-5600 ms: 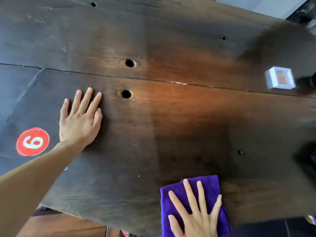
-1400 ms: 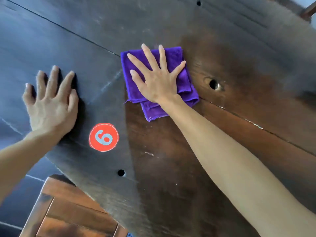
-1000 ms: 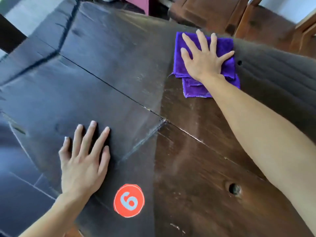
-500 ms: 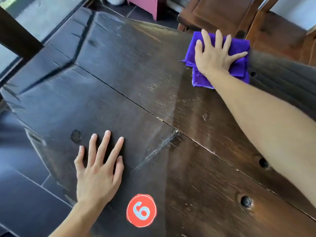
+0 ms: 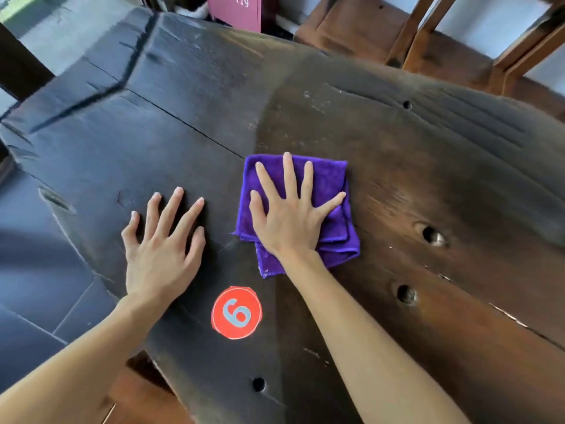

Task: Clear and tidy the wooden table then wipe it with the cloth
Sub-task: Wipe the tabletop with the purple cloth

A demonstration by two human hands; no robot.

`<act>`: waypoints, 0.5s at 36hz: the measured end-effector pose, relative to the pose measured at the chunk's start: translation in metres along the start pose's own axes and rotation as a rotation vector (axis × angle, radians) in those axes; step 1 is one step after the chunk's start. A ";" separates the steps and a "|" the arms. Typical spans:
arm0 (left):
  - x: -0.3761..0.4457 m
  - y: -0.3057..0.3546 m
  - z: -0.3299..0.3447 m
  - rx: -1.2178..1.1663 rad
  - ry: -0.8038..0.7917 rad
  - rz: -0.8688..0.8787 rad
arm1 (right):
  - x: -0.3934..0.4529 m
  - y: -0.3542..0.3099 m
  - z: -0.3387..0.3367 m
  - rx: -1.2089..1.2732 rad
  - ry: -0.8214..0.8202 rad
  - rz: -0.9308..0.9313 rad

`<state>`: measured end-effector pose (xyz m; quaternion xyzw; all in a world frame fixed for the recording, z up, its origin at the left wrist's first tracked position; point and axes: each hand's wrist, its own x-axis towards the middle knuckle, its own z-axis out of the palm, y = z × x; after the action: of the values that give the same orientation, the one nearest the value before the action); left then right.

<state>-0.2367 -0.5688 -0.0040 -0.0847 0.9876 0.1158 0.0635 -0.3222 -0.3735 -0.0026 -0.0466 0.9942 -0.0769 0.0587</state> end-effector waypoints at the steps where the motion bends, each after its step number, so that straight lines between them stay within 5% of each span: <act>1: 0.000 0.000 0.000 -0.004 -0.001 -0.002 | -0.024 0.000 0.000 0.002 -0.012 -0.007; 13: -0.007 -0.006 -0.004 -0.125 0.064 0.004 | -0.309 0.025 0.011 -0.055 -0.192 -0.084; 18: 0.000 -0.044 -0.012 -0.063 0.068 -0.165 | -0.364 0.052 0.022 -0.263 -0.161 -0.265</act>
<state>-0.2298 -0.6141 -0.0019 -0.1717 0.9747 0.1383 0.0367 0.0357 -0.2885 0.0071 -0.1904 0.9729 0.0504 0.1210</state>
